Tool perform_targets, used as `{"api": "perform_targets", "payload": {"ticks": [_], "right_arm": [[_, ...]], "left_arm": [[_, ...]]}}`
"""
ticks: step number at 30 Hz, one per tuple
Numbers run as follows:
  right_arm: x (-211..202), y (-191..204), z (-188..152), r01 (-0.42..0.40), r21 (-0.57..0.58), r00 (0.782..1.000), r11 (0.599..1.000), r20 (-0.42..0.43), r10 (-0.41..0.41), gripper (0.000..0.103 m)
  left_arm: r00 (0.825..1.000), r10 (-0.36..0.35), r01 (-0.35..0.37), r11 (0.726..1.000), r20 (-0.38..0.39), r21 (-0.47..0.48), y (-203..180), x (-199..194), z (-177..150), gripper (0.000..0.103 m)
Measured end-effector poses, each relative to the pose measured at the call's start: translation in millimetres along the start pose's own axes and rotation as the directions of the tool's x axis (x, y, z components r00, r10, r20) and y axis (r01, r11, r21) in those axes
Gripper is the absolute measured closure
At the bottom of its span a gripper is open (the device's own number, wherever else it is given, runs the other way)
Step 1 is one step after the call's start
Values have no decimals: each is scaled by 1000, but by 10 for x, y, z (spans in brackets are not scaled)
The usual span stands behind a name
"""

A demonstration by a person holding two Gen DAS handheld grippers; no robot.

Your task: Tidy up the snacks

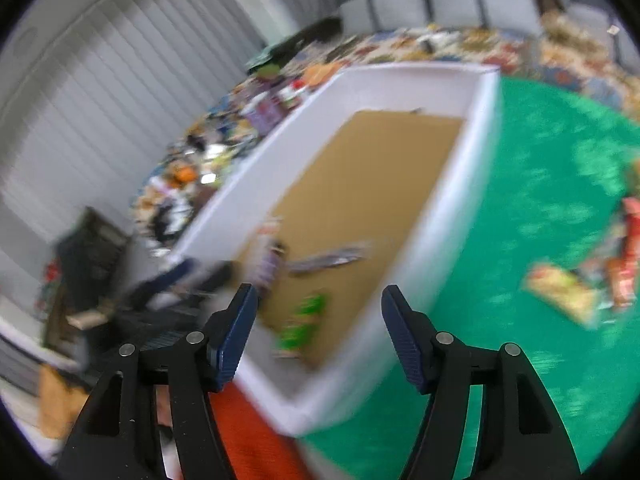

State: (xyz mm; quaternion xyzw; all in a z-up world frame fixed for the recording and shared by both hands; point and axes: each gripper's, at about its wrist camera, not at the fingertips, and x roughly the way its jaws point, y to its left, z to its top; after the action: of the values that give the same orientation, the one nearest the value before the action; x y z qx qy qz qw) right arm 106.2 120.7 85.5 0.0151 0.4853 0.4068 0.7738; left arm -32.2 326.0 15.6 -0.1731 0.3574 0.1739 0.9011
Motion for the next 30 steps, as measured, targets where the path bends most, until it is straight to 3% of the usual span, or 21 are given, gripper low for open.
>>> {"api": "perform_targets", "payload": {"ticks": [2,5,6,7,8,11,12,16,17,20,27,30], "right_arm": [[-147,-393,-181,137,-8,989,991,55,-136,29],[-278,-1057,-456,337,19,939,941,68,-337,29],[-351,-1403,-626,422,39,904,906,52,-423,29],[-390,-1588,-696,464,52,884,884,40,-466,29],[-503,-1904,-856,532,79,845,843,23,-535,29],[-841,-2460,-1109,634,132,767,762,18,-641,29],[-966,-2682,-1207,673,149,730,724,17,-683,29],[-1276,-3160,-1366,740,196,657,644,-1,-754,29],[-1323,-3294,-1409,745,214,648,632,-5,-762,29],[-1346,-3414,-1482,736,250,652,629,-11,-759,29],[-1500,-3581,-1599,646,351,721,677,11,-693,19],[-1472,-3523,-1642,662,347,708,664,2,-706,15]], "left_arm": [[999,-44,44,999,14,-16,-110,-78,-28,15],[993,-118,118,993,31,14,-417,-216,-52,15],[988,-150,149,988,34,38,-577,-270,-74,15],[982,-185,182,981,36,66,-746,-324,-95,15],[976,-214,210,973,34,90,-890,-363,-107,15],[952,-307,301,935,6,188,-1450,-451,-213,10],[944,-329,324,921,-13,215,-1629,-449,-258,7],[930,-347,367,871,-118,326,-2376,-181,-577,5],[929,-344,370,864,-138,341,-2498,-95,-650,5],[930,-299,360,856,-213,370,-2802,301,-904,5],[954,-153,256,864,-259,434,-2986,1011,-1201,5],[959,-129,235,859,-252,454,-2983,1145,-1246,4]]}}
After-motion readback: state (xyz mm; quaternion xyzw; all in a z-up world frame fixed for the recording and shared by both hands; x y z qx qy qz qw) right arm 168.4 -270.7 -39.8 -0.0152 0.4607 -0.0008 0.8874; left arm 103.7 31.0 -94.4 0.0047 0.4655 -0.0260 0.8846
